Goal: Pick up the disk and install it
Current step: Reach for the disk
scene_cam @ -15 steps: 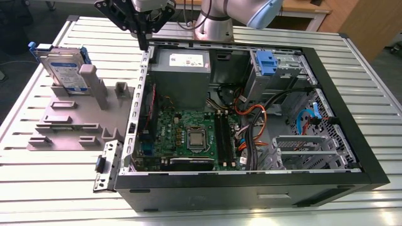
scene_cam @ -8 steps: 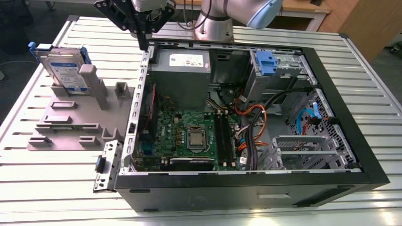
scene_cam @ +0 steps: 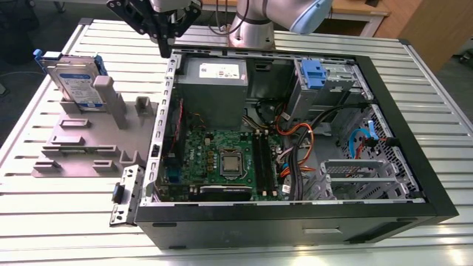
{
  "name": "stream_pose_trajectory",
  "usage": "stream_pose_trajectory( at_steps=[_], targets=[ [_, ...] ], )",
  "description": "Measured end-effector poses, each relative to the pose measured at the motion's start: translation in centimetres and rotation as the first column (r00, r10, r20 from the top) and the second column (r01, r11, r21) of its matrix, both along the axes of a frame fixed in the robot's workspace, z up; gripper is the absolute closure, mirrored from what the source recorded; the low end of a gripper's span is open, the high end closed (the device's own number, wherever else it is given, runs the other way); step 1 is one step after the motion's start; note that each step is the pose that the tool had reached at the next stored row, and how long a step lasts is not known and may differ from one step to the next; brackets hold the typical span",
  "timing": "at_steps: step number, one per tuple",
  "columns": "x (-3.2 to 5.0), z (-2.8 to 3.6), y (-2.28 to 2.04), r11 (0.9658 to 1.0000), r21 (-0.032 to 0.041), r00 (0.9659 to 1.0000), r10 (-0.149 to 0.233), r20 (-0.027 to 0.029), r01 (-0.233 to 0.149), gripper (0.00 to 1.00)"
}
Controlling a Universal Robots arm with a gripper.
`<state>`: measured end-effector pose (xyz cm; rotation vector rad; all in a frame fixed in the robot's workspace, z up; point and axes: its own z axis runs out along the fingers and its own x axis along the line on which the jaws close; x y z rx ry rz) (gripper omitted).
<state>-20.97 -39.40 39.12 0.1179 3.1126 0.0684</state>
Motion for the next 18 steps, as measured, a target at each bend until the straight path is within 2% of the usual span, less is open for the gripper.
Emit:
stream_pose_trajectory(
  at_steps=[3,5,11,18],
  targets=[
    [-0.73,-0.05,0.33,1.0,-0.0001,1.0,0.0,-0.0011,0.0,0.89],
    [-1.11,-0.11,0.47,1.0,-0.0001,1.0,0.0,-0.0042,0.0,0.89],
    [-2.17,-0.24,0.59,1.0,-0.0001,0.9999,0.0,-0.014,0.0,0.89],
    [-3.14,-0.33,0.66,1.0,-0.0001,0.9998,0.0,-0.0204,0.0,0.89]
  ],
)
